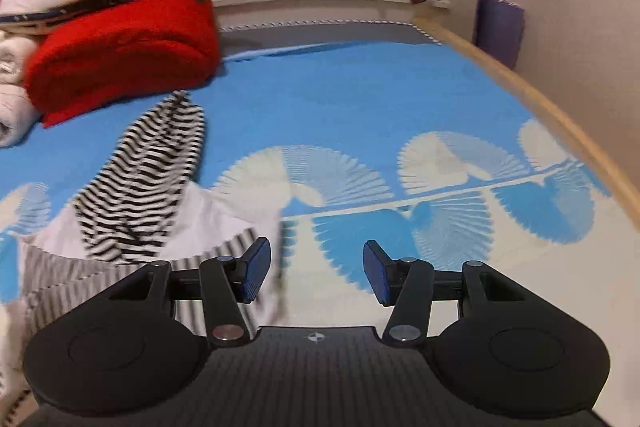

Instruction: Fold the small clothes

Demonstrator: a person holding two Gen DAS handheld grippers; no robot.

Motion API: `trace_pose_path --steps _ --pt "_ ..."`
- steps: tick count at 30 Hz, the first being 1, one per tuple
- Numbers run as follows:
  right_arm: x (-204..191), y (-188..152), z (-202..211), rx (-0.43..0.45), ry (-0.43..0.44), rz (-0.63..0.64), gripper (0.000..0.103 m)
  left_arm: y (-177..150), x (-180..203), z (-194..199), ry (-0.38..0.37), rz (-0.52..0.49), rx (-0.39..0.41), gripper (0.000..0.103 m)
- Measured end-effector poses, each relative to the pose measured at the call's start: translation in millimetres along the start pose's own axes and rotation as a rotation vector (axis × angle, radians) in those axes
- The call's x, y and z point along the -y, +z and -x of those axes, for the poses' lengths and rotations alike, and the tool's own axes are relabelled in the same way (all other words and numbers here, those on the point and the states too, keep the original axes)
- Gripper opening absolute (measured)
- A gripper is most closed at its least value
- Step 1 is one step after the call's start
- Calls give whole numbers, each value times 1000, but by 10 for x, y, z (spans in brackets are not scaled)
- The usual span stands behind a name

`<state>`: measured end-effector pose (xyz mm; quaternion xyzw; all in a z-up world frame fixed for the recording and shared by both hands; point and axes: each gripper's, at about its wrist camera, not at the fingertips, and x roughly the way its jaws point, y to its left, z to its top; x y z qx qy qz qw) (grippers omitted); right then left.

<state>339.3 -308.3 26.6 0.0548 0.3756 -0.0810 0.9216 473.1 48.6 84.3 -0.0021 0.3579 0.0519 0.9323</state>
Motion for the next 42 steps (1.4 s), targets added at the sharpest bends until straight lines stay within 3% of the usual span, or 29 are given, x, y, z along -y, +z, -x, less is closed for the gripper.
trace_pose_path --steps 4,10,13,15,17,18,19,22,24,25,26,28,31,34,37,40,42 --pt "131 29 -155 -40 -34 7 53 364 113 -675 -28 32 -40 29" --pt "245 60 -303 -72 -29 -5 49 662 403 -1858 -121 77 -175 29" --pt "258 67 -387 -86 -34 -10 49 775 514 -2338 -115 116 -203 31" --pt "248 51 -428 -98 -23 -14 49 866 588 -2612 -127 146 -213 40" --pt "216 34 -459 -112 -7 -8 49 937 673 -2832 -143 161 -224 67" --pt "209 32 -467 -115 1 -5 49 955 726 -2917 -140 161 -229 72" --pt "203 33 -476 -114 1 -3 49 976 779 -3004 -139 154 -230 77" --pt "192 32 -518 -117 -8 2 49 980 930 -3197 -129 123 -239 77" --pt "183 26 -547 -124 -7 0 49 946 996 -3269 -114 93 -244 62" --pt "173 24 -556 -127 -6 4 49 931 1022 -3280 -103 68 -241 22" --pt "164 22 -561 -127 -4 8 49 920 1030 -3271 -110 54 -246 1" --pt "155 28 -561 -126 -5 10 49 922 1032 -3127 -150 37 -211 1" --pt "177 68 -545 -121 0 -11 49 904 991 -2603 -249 -29 -127 1" --pt "173 126 -475 -100 17 -38 49 701 918 -1811 -384 -130 -65 1" --pt "151 200 -363 -65 48 -70 49 245 798 -797 -526 -273 -41 1" --pt "149 258 -239 -34 82 -114 49 -411 569 183 -653 -424 -101 1" --pt "164 279 -169 -22 104 -147 50 -852 409 704 -700 -546 -201 4"
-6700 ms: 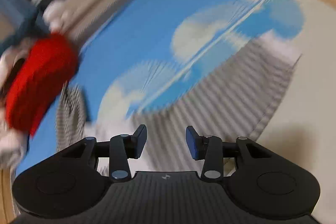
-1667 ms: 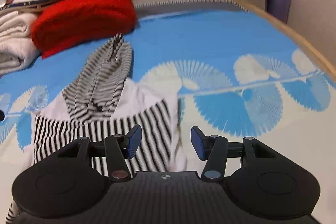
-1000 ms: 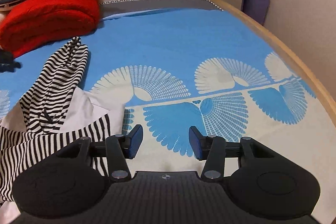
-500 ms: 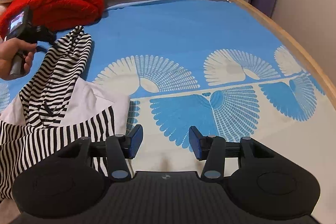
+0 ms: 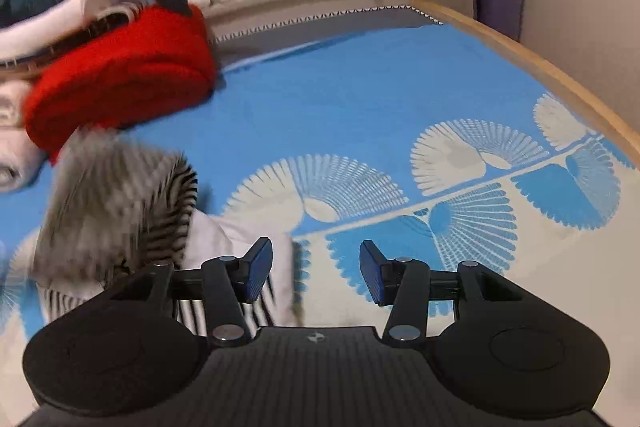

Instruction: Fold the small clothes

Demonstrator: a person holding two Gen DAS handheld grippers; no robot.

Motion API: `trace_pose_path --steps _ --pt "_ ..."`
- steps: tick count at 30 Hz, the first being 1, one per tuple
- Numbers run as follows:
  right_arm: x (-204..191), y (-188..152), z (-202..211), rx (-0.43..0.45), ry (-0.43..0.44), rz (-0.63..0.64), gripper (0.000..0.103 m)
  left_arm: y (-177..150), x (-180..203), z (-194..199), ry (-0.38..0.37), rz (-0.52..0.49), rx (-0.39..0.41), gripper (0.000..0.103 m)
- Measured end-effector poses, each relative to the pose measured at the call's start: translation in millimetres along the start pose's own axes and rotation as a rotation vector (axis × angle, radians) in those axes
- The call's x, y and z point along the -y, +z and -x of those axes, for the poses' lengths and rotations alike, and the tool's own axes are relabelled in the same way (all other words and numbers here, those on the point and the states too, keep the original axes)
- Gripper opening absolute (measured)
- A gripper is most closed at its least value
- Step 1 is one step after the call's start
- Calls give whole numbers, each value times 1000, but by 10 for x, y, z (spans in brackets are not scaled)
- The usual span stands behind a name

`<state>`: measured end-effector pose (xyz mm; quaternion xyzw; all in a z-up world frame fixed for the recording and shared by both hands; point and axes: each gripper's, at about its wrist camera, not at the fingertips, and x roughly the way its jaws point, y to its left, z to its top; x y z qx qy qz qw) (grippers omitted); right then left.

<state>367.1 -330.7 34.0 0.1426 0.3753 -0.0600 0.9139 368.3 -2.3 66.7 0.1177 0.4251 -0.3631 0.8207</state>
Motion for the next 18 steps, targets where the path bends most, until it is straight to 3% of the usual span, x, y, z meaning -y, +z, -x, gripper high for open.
trace_pose_path --steps 1,3,4,8,10,12,15,18 --pt "0 3 42 7 16 -15 50 -198 151 143 -21 -26 -58 6" --pt "-21 -12 112 16 34 -26 50 -452 274 387 61 0 -71 8" --pt "-44 -32 135 18 46 -24 50 -515 213 473 120 95 -55 15" --pt "-148 -158 99 -47 129 -65 50 -769 -325 498 239 662 49 17" --pt "-200 -237 9 -111 177 -103 50 -831 -542 296 265 809 7 17" --pt "-271 -326 -90 -175 205 -124 50 -857 -664 38 257 877 -77 17" --pt "-402 -518 -309 -294 238 -153 50 -852 -837 -214 178 965 -95 29" --pt "-506 -727 -534 -405 248 -176 50 -950 -852 -374 199 1035 -125 31"
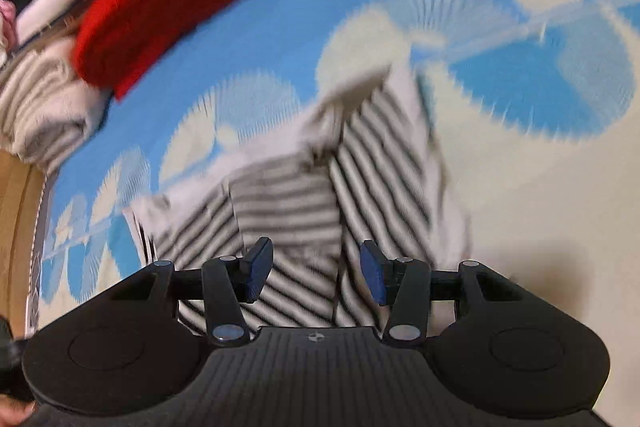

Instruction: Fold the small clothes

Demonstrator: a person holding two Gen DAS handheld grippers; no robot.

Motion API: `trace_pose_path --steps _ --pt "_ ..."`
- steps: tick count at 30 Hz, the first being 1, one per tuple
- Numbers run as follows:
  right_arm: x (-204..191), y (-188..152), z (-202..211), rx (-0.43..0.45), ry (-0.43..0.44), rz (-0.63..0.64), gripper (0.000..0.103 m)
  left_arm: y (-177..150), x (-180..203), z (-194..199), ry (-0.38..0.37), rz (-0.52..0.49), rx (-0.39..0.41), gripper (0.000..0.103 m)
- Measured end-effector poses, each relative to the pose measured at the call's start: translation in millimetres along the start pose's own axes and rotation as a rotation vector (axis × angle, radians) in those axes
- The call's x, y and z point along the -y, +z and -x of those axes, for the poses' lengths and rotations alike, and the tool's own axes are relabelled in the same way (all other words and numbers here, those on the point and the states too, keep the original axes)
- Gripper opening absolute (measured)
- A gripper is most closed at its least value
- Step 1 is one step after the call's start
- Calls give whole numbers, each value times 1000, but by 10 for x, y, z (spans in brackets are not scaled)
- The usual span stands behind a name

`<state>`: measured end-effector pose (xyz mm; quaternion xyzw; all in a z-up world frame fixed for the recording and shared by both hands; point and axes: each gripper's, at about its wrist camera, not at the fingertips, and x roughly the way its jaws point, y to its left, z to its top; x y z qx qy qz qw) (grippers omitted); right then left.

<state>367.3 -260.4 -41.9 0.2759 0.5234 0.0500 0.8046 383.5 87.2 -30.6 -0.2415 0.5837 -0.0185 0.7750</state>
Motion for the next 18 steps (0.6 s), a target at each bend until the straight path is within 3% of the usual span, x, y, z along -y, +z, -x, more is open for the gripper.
trace_pose_path --steps 3,8,9,10,11,12,15,18 --pt "19 -97 -228 -69 -15 -42 50 -96 1 -131 -24 46 -50 31" --pt "73 -169 -476 -125 -16 -131 46 -179 48 -430 13 38 -81 29" --pt "76 -178 -503 -133 -2 -147 36 -176 43 -452 4 48 -88 21" --pt "74 -183 -526 -144 19 -161 28 -162 52 -425 4 47 -77 0" --pt "57 -179 -540 -148 36 -166 8 -122 67 -347 0 36 -47 1" --pt "44 -172 -524 -135 48 -169 1 -70 83 -237 -13 24 -4 1" --pt "47 -42 -240 -13 121 -214 1 86 138 248 -51 -32 185 1" --pt "55 165 346 214 242 -204 0 129 78 710 -111 -50 401 1"
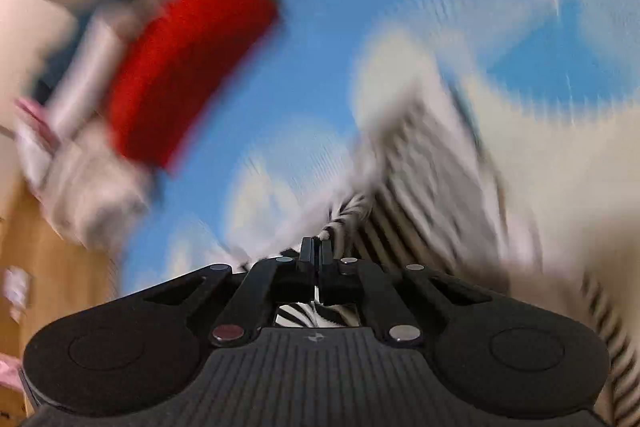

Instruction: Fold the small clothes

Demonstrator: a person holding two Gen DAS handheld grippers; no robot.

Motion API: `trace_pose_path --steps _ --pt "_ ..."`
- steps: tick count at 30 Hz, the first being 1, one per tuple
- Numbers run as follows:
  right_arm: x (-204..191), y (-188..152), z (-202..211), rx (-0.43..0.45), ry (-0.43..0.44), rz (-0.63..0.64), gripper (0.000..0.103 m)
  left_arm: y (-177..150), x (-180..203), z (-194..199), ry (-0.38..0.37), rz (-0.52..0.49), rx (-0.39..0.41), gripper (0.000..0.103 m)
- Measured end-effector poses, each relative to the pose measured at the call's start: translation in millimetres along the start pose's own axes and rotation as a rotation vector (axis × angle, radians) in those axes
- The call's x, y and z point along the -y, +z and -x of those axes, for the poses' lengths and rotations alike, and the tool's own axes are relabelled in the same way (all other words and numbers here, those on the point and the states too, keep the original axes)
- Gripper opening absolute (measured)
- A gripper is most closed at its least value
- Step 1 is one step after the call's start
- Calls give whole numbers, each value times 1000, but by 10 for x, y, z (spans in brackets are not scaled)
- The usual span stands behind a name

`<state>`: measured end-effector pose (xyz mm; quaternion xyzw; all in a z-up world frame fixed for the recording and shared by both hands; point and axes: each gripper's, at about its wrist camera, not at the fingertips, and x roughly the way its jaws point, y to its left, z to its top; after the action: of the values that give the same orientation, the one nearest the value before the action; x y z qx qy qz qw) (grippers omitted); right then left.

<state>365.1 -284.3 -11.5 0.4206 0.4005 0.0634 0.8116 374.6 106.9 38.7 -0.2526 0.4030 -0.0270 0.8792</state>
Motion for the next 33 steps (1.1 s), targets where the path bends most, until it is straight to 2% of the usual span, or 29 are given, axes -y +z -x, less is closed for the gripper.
trace_pose_path --steps 2,3,4,5,8,9,10,11,12,13,14,15,18,21,22,23,24,27,29,30,31,33 --pt "25 139 290 94 53 -5 0 41 -115 135 -49 40 53 1" --pt "87 171 366 106 58 -20 0 36 -148 133 -47 43 41 1" --pt "145 181 371 86 33 -27 0 9 -184 75 -33 39 -6 1" --pt "215 167 329 39 -14 -34 0 -41 -222 -41 14 27 -93 1" --pt "463 -35 -6 -207 -199 -50 1 -316 -475 -438 201 32 -395 3" --pt "552 -114 -93 -255 -242 -73 3 -385 -573 -504 227 72 -446 3" --pt "615 -180 -151 -274 -280 -93 5 -402 -648 -498 225 107 -460 7" --pt "638 -203 -174 -273 -312 -87 6 -389 -674 -473 205 134 -446 19" --pt "639 -203 -178 -259 -330 -71 10 -363 -664 -436 186 141 -417 28" --pt "623 -194 -187 -242 -338 -57 17 -356 -649 -396 173 141 -390 45" --pt "613 -188 -194 -228 -328 -57 34 -349 -621 -379 164 136 -371 51" --pt "600 -184 -211 -222 -310 -58 46 -334 -586 -408 160 131 -369 51" --pt "583 -194 -291 -226 -287 -47 47 -431 -538 -523 171 129 -403 51" --pt "573 -220 -513 -260 -307 -23 46 -501 -500 -626 194 121 -431 46" --pt "588 -238 -545 -271 -313 -19 43 -516 -499 -646 192 118 -435 25" --pt "594 -255 -564 -276 -307 -17 25 -515 -488 -654 184 115 -429 3" --pt "586 -258 -566 -272 -284 -22 3 -481 -470 -616 169 113 -401 2" --pt "430 -214 -405 -192 -152 -25 3 -271 -349 -346 109 68 -258 2" --pt "299 -166 -288 -129 -61 10 3 -180 -304 -195 93 46 -196 2" --pt "298 -148 -271 -126 -64 8 3 -175 -311 -182 114 31 -200 2" --pt "341 -144 -296 -140 -110 1 3 -203 -329 -232 149 17 -231 3" --pt "533 -188 -419 -214 -273 -25 5 -348 -460 -432 230 34 -354 3"
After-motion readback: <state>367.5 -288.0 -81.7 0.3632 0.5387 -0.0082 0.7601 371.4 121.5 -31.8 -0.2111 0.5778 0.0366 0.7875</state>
